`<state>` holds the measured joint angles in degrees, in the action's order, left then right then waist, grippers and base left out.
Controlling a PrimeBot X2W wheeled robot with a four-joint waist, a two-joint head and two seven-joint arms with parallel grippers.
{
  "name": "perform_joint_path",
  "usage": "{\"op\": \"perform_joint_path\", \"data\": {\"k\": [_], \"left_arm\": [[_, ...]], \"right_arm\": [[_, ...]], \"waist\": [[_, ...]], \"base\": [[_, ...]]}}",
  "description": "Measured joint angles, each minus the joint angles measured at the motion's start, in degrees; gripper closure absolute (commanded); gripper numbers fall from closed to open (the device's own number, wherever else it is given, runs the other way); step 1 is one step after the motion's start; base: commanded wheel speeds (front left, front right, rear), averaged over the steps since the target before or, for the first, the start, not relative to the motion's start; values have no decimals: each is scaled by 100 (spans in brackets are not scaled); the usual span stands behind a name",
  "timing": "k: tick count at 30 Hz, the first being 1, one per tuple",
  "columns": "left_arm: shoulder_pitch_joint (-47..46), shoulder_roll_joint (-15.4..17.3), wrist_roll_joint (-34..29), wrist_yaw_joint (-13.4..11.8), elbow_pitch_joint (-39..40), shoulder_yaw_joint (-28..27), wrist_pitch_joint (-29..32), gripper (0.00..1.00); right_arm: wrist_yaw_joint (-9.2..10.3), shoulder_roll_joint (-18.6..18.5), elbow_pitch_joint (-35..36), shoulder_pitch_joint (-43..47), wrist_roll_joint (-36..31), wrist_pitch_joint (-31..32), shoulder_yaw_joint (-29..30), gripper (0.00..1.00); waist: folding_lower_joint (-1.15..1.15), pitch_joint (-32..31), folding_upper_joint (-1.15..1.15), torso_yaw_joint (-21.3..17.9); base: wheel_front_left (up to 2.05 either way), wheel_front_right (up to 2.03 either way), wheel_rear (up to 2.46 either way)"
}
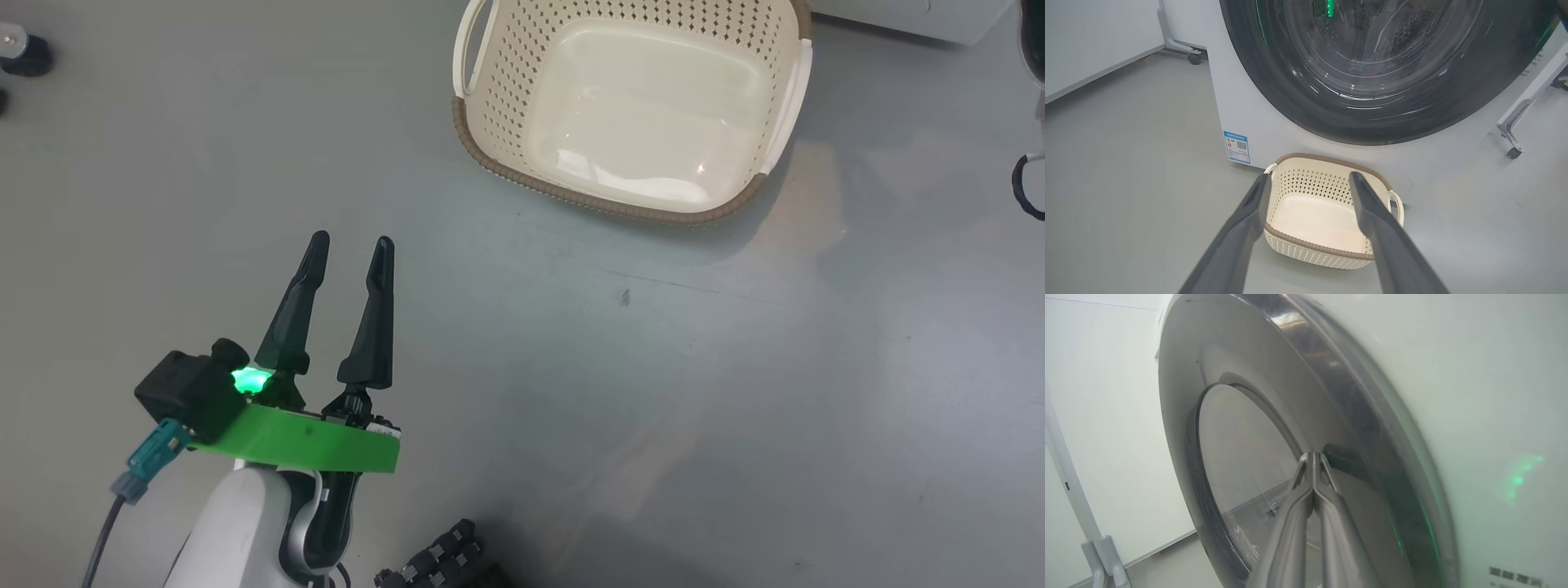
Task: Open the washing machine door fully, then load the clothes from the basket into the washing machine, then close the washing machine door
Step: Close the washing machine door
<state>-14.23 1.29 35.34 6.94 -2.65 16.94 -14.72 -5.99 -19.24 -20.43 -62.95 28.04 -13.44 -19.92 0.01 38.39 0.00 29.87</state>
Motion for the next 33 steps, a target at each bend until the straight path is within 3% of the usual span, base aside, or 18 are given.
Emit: {"op": "perform_joint_path", "data": {"k": [14,24,33], "left_arm": [[-41,-1,36,0,-56,-80,0,0],[-33,-2,-268,-1,-166,-546,0,0],[59,-1,-606,-1,-215,-907,0,0]], "right_arm": [[-69,16,-532,-42,36,-9,-216,100],[-100,165,-566,921,414,-76,-479,100],[-100,294,-556,1773,526,-101,-581,100]], "waist": [[0,-144,0,-30],[0,-599,0,-209],[0,-1012,0,-600]], "base": [[0,0,0],[0,0,0],[0,0,0]]}}
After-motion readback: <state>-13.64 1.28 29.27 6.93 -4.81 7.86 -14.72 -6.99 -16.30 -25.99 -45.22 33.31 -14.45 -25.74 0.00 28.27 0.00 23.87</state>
